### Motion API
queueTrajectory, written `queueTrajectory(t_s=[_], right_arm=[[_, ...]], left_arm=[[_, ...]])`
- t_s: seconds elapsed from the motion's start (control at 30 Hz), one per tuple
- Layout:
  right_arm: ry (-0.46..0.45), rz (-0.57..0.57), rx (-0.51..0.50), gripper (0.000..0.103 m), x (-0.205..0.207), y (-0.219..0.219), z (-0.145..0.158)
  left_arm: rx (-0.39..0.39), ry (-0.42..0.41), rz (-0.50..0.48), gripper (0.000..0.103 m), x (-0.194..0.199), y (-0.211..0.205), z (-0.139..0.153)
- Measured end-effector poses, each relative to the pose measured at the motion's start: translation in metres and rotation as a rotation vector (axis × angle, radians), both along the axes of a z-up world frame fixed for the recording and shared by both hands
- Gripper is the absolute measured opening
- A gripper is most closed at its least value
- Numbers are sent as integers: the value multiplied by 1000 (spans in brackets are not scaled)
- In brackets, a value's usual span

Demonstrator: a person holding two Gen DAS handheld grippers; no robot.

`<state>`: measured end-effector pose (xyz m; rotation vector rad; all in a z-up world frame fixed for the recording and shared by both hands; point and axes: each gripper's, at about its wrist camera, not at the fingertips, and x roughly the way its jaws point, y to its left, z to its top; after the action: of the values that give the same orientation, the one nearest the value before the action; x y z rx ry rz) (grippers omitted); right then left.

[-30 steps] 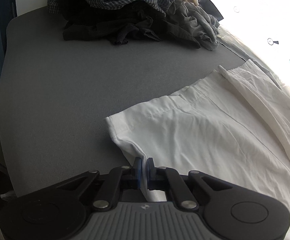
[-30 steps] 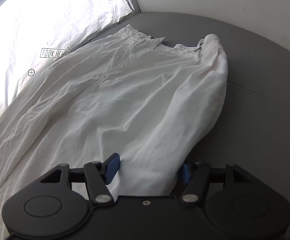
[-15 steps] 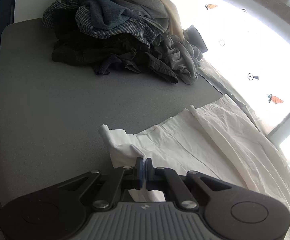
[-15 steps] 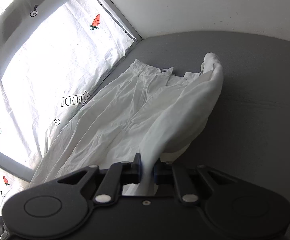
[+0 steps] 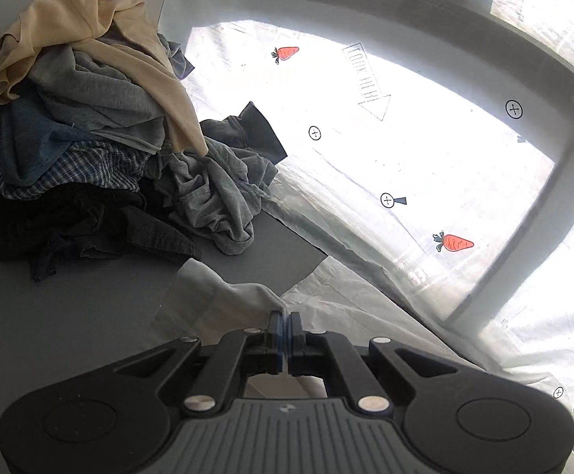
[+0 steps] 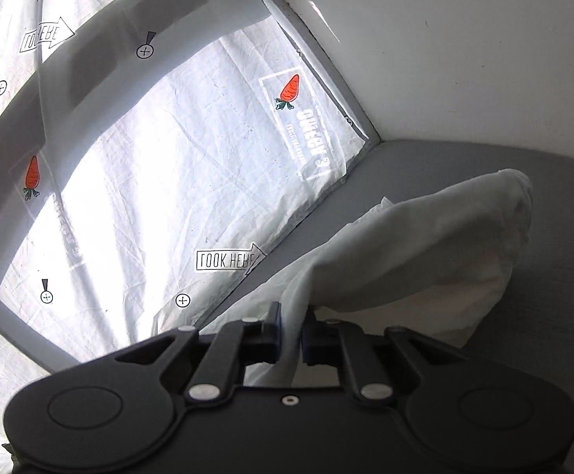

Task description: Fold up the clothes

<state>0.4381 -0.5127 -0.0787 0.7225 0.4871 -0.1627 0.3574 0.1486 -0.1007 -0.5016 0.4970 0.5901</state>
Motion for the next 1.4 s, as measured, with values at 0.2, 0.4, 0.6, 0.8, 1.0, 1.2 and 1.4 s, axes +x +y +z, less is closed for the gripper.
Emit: queueTrajectory(t_s=[0.2, 0.4, 0.6, 0.8, 1.0, 1.2, 1.4], right_arm=[[7, -5, -14, 9, 51, 10, -5], [21, 6, -35, 9, 102, 22, -16], [38, -33, 47, 9, 162, 24, -43], [75, -39, -5, 10, 220, 29, -61], [130, -9, -82, 20, 240, 36, -69], [94, 41, -303, 75, 205, 52, -46], [112, 76, -556, 97, 136, 80, -38]], left_arm=[[33, 18, -62, 1, 72, 7, -1], [13, 28, -84, 1, 142, 19, -18], [38, 4, -127, 1, 220, 22, -31], [66, 70, -169, 2, 296, 22, -66], [150, 198, -159, 18, 312, 5, -102], [225, 216, -250, 61, 256, -30, -97], [157, 338, -350, 71, 191, -77, -117]])
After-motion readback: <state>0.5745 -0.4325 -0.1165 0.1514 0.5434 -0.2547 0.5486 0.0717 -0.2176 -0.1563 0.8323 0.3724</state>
